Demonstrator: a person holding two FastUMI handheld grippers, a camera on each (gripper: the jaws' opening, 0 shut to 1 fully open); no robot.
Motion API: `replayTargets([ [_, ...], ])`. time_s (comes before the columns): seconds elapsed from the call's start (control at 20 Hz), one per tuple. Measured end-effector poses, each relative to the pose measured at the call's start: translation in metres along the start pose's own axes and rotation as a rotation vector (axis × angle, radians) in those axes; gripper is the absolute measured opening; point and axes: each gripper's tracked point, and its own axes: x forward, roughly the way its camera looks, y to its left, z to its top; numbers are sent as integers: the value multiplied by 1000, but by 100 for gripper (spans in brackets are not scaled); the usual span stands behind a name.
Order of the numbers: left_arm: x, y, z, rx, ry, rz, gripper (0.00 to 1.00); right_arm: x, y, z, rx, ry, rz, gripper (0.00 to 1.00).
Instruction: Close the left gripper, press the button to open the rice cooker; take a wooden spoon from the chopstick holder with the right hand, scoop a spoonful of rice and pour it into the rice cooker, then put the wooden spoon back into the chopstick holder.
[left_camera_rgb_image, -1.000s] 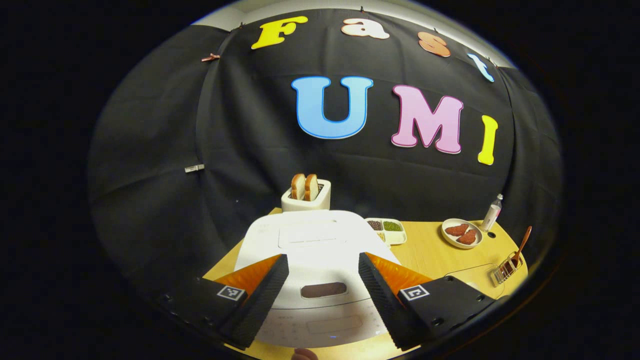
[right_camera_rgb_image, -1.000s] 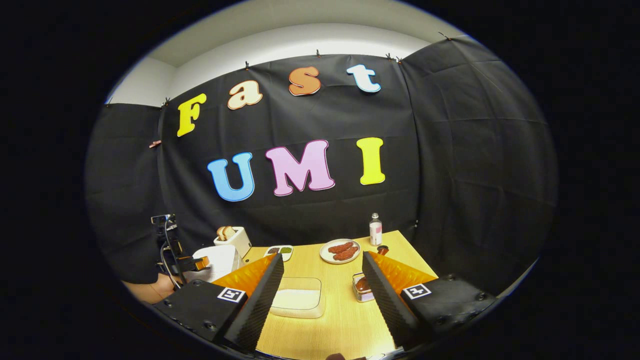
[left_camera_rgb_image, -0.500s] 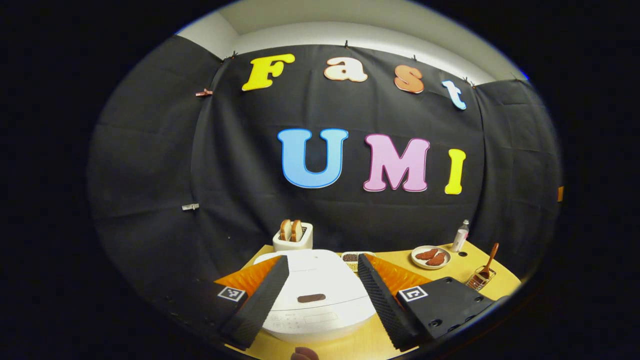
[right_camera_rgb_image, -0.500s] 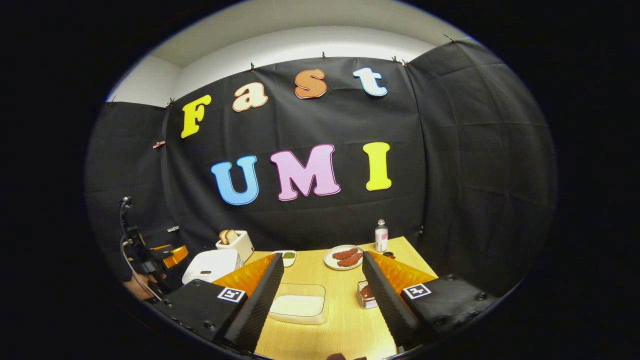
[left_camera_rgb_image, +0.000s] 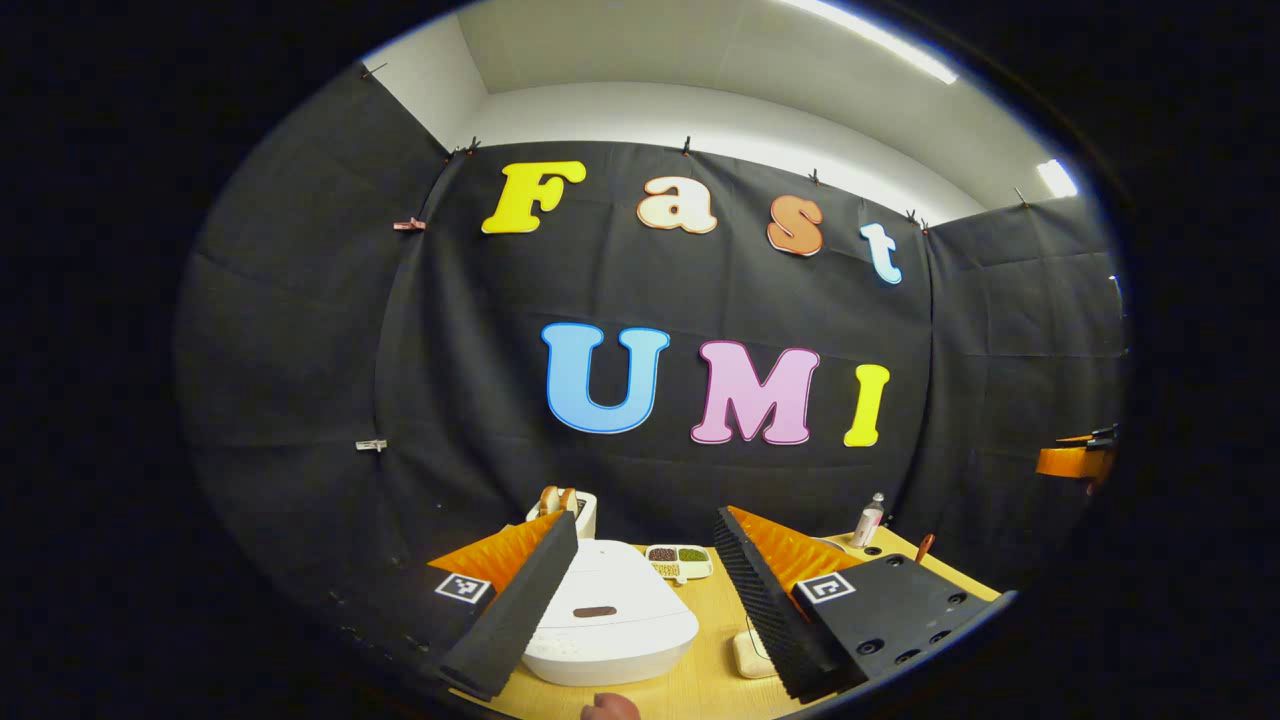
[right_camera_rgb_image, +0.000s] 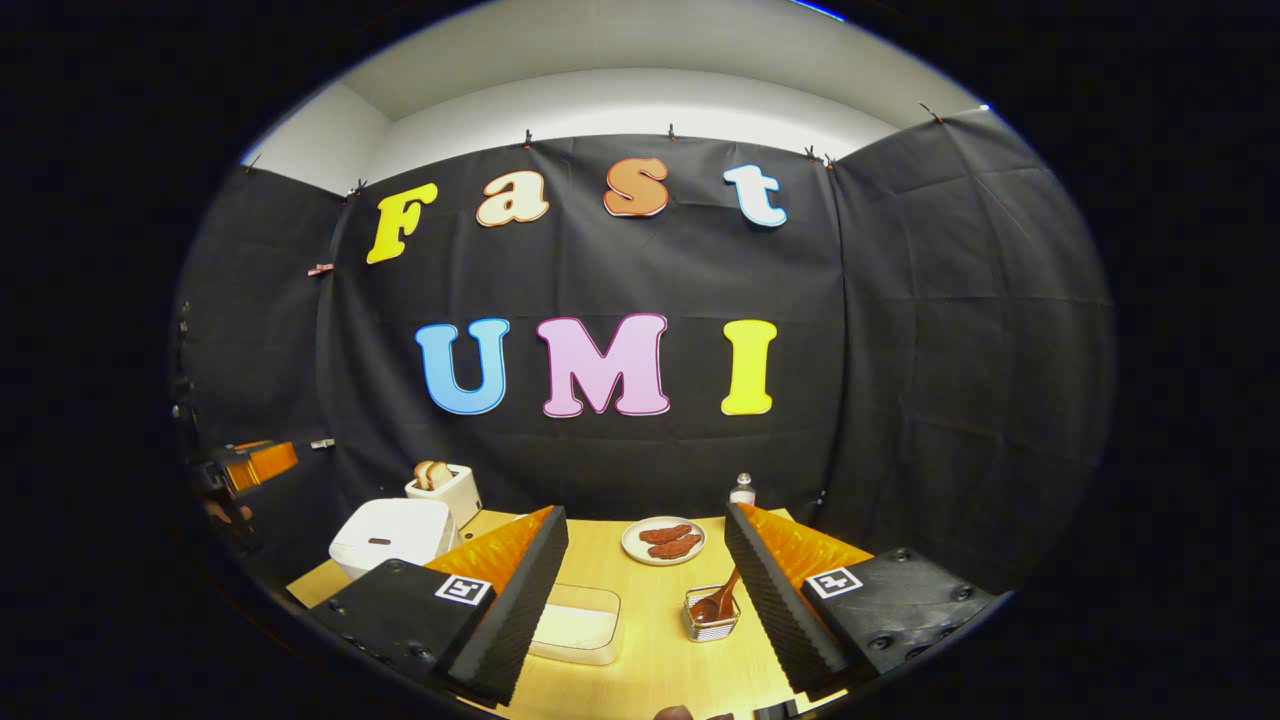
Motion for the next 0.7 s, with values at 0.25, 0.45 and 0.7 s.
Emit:
replayTargets([
  [0.25,-22,3,9,21,-5,29,95,0,4,11,-94,-49,-19,98],
  [0.45,-32,9,14,50,-11,54,95,0,12,14,-118,-63,-8,92],
  [0.7,-36,16,10,42,4,71,95,3,17,16,-115,-61,6,95],
])
